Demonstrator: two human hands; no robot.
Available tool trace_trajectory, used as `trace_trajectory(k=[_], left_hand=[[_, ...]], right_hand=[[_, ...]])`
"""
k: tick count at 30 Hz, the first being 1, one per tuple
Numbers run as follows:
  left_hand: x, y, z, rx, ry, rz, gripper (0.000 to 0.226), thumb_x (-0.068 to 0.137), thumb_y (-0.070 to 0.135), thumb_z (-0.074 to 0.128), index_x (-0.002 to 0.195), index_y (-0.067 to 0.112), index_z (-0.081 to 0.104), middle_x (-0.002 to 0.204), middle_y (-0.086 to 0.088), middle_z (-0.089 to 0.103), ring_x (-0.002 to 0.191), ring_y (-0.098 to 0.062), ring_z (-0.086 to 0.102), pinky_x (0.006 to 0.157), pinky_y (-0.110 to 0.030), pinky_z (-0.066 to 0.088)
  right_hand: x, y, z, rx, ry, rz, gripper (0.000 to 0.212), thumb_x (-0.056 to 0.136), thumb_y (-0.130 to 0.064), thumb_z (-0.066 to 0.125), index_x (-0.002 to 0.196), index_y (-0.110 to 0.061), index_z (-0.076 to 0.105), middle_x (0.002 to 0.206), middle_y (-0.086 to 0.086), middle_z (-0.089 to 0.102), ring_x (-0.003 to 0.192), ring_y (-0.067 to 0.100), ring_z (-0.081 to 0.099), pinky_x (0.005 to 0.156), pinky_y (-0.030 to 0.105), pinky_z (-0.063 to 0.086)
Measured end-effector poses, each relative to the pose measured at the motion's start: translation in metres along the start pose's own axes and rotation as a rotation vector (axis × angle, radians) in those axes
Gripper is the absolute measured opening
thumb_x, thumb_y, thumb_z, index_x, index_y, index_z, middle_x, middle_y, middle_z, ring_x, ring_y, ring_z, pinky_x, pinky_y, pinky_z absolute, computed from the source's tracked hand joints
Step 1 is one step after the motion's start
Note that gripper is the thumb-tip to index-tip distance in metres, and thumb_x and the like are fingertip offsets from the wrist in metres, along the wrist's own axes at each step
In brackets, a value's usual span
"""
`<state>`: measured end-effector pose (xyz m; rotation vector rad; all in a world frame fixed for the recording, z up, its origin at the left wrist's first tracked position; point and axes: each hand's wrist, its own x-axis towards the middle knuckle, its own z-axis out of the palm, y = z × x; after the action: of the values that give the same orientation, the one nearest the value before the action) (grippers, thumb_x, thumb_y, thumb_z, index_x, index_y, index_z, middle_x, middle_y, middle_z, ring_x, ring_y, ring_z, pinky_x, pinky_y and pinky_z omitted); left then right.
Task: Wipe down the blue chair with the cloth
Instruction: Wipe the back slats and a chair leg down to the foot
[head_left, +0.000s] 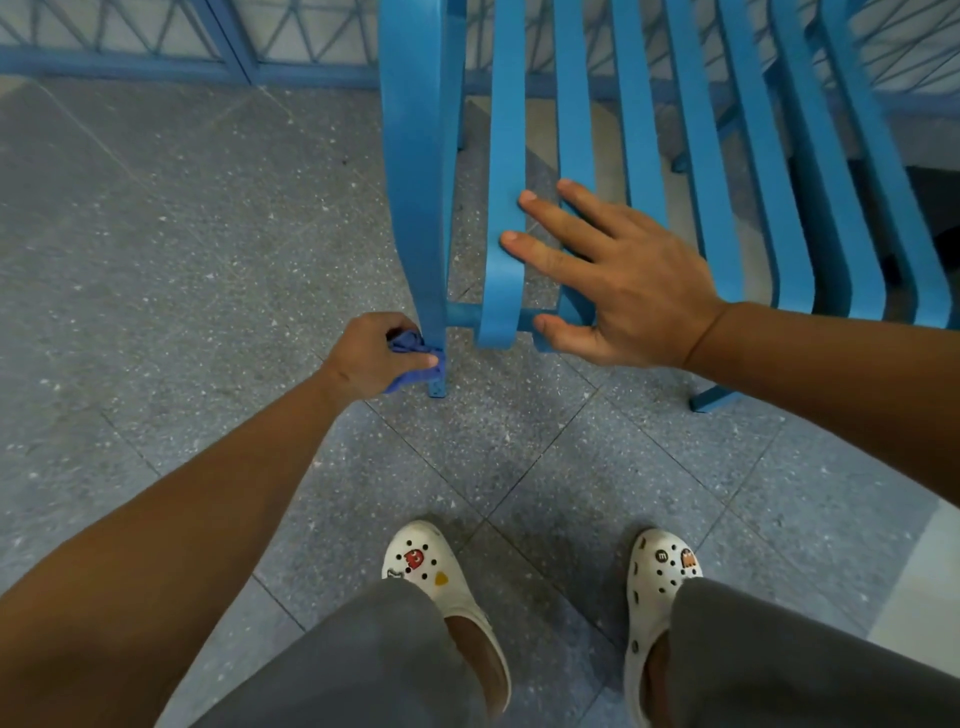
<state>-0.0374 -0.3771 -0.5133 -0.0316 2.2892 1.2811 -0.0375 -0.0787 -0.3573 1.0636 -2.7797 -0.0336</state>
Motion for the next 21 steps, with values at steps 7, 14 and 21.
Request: trace_trajectory(k=[7, 14, 21], left_hand=[[0.006, -0.016, 0.024, 0.118, 0.07, -0.085, 0.031, 0.08, 0.025, 0.085, 0.098, 0.005, 0.069, 0.082, -0.002, 0.072, 0.07, -0.011, 0.072, 0.058, -0.025, 0.053], [0.005, 0.003, 0.005, 0.232, -0.025, -0.052, 0.039, 0.074, 0.043, 0.087, 0.102, 0.019, 0.073, 0.095, 0.0, 0.076, 0.082, -0.017, 0.072, 0.074, -0.037, 0.06], [-0.03, 0.055, -0.033, 0.062, 0.051, 0.111, 0.028, 0.083, 0.02, 0.083, 0.104, 0.008, 0.069, 0.072, 0.007, 0.074, 0.056, -0.008, 0.067, 0.046, -0.022, 0.049]], right_hand=[[0.0, 0.001, 0.001, 0.002, 0.0, 0.01, 0.071, 0.097, -0.061, 0.044, 0.158, -0.028, 0.032, 0.165, 0.007, 0.028, 0.15, 0.038, 0.03, 0.106, 0.054, 0.045], [0.0, 0.001, 0.002, 0.011, 0.002, 0.014, 0.073, 0.095, -0.061, 0.047, 0.158, -0.028, 0.032, 0.165, 0.008, 0.029, 0.15, 0.038, 0.029, 0.105, 0.056, 0.045], [0.0, 0.0, 0.0, 0.005, -0.006, 0.014, 0.074, 0.095, -0.061, 0.047, 0.159, -0.028, 0.029, 0.165, 0.008, 0.029, 0.15, 0.038, 0.029, 0.106, 0.054, 0.045]])
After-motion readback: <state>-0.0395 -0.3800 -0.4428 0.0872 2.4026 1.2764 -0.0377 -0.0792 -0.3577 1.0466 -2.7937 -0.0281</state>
